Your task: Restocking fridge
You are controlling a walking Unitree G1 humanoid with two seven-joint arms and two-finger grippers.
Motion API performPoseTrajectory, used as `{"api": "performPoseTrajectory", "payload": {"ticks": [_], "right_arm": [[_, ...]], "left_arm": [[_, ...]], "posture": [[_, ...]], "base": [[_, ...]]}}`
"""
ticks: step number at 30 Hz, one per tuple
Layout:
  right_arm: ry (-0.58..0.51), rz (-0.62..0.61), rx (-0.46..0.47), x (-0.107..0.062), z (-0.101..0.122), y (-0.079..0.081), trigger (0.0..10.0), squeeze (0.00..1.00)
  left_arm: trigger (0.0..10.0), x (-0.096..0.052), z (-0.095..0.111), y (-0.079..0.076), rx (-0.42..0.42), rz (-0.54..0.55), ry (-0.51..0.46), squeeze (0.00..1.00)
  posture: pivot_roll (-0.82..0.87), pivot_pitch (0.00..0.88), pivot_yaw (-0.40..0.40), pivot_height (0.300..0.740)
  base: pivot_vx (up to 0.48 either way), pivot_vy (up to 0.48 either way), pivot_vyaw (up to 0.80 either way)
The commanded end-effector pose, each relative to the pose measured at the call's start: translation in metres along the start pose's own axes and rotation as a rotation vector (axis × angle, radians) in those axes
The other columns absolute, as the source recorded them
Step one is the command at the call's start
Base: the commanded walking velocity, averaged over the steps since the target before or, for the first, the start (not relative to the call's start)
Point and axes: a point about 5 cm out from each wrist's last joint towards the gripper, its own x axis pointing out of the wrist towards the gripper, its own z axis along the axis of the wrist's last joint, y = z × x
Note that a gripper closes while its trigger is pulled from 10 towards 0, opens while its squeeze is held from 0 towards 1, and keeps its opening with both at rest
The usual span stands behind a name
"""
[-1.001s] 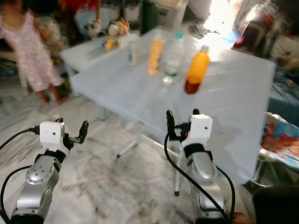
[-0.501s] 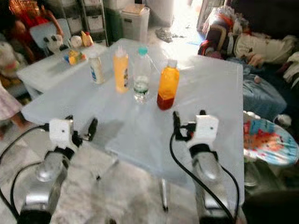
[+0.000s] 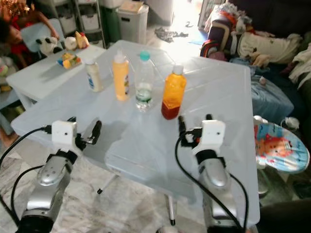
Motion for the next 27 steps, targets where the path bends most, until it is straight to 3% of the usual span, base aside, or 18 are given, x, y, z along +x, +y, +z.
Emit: {"api": "performPoseTrajectory", "payload": {"ticks": [1,11,20,27], "right_arm": [[-0.006,-0.005,-0.004,0.001,0.001,-0.001,10.0,0.00],[-0.005,-0.002,-0.008,0.002,0.000,0.000,10.0,0.00],[-0.005,-0.005,-0.014,0.003,0.000,0.000,10.0,0.00],[-0.012,-0.002,-0.028,0.004,0.001,-0.001,10.0,0.00]], "left_arm": [[10.0,0.000,-0.001,-0.001,0.014,-0.003,-0.002,0.00],[10.0,0.000,-0.001,-0.007,0.008,-0.028,-0.010,0.00],[10.0,-0.001,-0.002,-0.011,0.006,-0.046,-0.009,0.00],[10.0,-0.001,-0.001,-0.010,0.000,-0.045,-0.013,0.00]], "posture": [[-0.04,0.005,-0.033,0.740],[-0.04,0.008,-0.033,0.740],[-0.03,0.009,-0.033,0.740],[-0.04,0.009,-0.033,0.740]], "base": [[0.270,0.398,-0.63],[0.346,0.102,-0.60],[0.000,0.000,0.00],[0.255,0.000,-0.18]]}}
